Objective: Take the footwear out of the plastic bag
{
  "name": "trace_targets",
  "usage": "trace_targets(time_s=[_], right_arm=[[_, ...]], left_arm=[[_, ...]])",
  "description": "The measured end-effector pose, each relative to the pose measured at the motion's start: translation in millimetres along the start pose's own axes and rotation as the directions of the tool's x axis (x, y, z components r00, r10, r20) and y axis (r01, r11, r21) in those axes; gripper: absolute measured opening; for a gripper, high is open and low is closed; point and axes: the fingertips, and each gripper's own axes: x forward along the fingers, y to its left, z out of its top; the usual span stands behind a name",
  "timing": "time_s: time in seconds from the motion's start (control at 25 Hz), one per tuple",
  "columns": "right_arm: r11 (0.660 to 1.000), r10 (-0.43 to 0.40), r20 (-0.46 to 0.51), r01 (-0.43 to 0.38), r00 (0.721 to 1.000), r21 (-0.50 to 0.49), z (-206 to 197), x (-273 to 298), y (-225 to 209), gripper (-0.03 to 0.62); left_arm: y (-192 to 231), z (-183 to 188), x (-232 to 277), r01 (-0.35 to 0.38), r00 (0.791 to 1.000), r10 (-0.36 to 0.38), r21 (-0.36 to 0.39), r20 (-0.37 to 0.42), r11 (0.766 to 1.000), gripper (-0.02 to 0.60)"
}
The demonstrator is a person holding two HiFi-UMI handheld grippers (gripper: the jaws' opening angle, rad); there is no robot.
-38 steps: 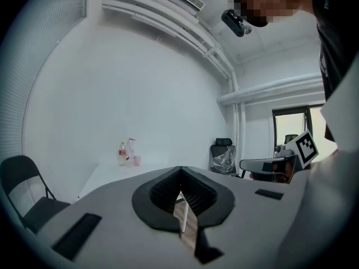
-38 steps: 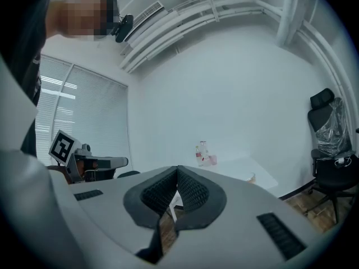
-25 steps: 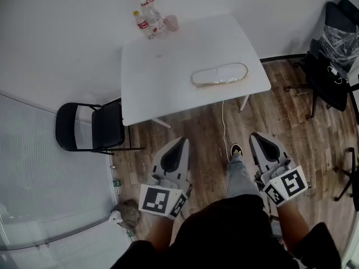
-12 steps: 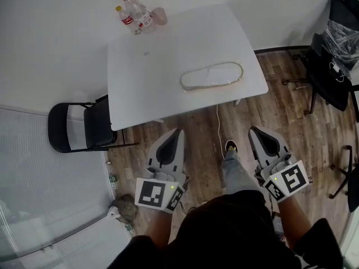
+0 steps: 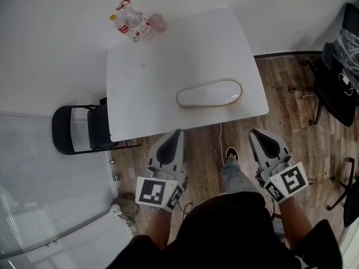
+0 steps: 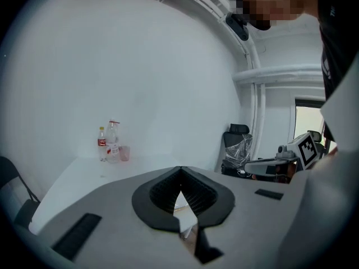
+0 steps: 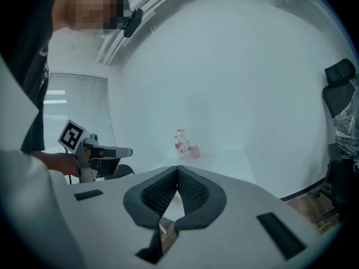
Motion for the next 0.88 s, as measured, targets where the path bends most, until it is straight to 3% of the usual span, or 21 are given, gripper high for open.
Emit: trace_targets(time_s=[0.28, 0.52, 0.88], right_arm=[[0.999, 0.032, 0.025, -0.032, 0.999, 0.004, 20.0, 26.1, -33.8, 0.014], [1.0, 0.021, 0.035, -0.021, 0.999, -0.003, 27.1, 39.2, -39.5, 0.015], [0.996, -0.086, 0.028, 0.087, 0.996, -0.032, 34.8, 63.6, -43.6, 0.015]], left_arm=[[11.5, 17.0, 23.8, -0.058, 0.998, 0.059, 0.045, -0.016, 0.997, 0.02], [23.8, 17.3, 33.6, -0.052, 0.998, 0.054, 0.055, -0.028, 0.997, 0.02], [59.0, -0.7, 74.4, 0.09, 0.992, -0.076, 0.135, -0.105, 0.987, 0.02]])
